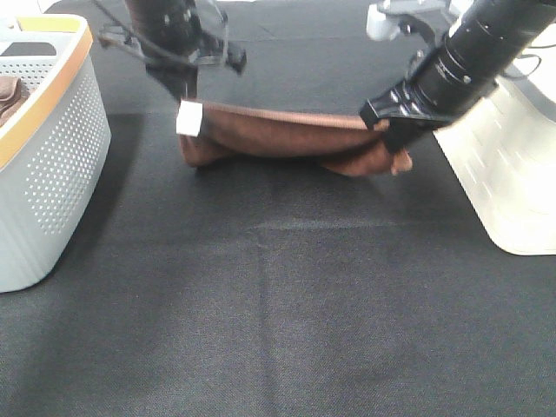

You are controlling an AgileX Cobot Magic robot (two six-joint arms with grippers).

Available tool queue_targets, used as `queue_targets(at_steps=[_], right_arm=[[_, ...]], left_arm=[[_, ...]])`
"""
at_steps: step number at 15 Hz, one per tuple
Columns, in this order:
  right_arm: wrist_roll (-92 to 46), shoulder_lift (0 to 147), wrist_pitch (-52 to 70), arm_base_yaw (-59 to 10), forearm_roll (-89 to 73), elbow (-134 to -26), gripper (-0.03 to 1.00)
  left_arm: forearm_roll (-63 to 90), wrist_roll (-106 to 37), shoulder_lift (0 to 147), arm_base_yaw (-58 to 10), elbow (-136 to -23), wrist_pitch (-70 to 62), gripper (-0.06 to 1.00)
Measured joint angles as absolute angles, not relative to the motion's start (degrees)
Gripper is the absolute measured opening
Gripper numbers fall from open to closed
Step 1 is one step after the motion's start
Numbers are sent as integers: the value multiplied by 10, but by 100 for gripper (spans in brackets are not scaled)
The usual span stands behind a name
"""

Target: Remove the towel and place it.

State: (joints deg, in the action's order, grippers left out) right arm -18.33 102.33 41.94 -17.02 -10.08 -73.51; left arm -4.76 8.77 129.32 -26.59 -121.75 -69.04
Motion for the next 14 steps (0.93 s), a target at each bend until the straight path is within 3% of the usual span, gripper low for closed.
queue_targets(at_steps=[3,10,14], right_arm=[[-184,1023,485,-171,-135,-729,0],[-184,1023,508,-174,-187,-648,0],[-172,1023,508,-175,-198,-619,0]], left_arm=[[-42,89,1226,-273,-1062,-689,0],[14,92,1167,-277,-902,-681,0],[30,92,1166,-277,-870,-671,0]])
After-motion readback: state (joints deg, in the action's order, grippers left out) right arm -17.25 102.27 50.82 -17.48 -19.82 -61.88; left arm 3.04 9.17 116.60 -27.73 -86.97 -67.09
